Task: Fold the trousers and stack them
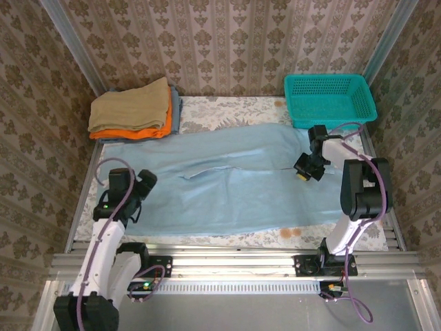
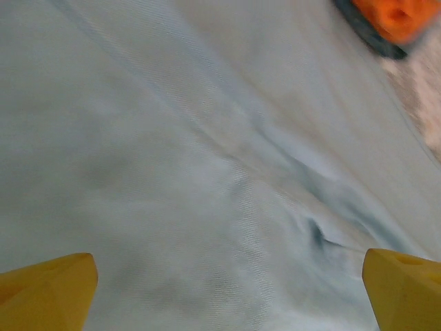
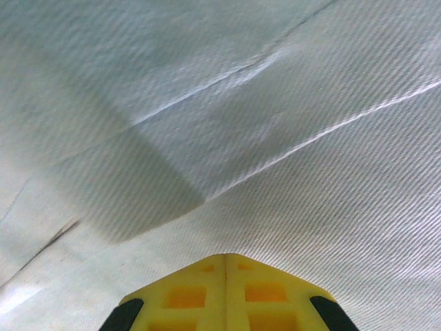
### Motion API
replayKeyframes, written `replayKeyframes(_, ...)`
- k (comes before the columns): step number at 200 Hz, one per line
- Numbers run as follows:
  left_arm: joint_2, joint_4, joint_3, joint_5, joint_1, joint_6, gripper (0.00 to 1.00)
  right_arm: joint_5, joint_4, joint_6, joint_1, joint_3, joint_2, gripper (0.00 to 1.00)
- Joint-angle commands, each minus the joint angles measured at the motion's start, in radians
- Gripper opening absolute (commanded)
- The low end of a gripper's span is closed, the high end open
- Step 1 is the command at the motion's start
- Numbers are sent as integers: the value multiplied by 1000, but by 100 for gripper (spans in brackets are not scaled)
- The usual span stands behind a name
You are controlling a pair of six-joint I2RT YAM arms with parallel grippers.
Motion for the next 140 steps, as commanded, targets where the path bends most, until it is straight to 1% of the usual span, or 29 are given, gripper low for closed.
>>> replayKeyframes(1,-16,-313,96,-129,100,-33,99,-34,4,7,50,-5,-84,7)
replayKeyframes(14,-2,-389,137,-175,172,-42,98,-43,-2,6,91,-5,-96,7)
replayKeyframes(25,20,-407,158,-193,234,-27,97,-57,-5,6,120,-2,-98,7)
replayKeyframes(33,39,-425,159,-216,274,-45,95,-69,-4,7,137,-1,-99,7)
replayKeyframes(39,52,-424,154,-209,309,-43,92,-79,-1,9,147,-2,-97,7)
replayKeyframes(45,60,-410,145,-192,347,-28,86,-89,-2,7,156,2,-99,7)
replayKeyframes(52,66,-402,129,-194,385,-27,83,-96,-6,6,164,5,-100,7)
replayKeyframes(68,67,-361,74,-195,468,-3,79,-105,-9,0,178,5,-114,7)
replayKeyframes(81,62,-342,39,-172,531,18,77,-110,-16,-8,181,2,-126,7)
replayKeyframes(104,56,-292,-13,-170,590,54,77,-113,-24,-15,181,-5,-147,7)
replayKeyframes(116,65,-269,-28,-184,602,63,77,-114,-21,-15,182,-8,-155,8)
replayKeyframes(140,102,-234,-49,-229,614,27,78,-122,-20,-12,185,-12,-163,8)
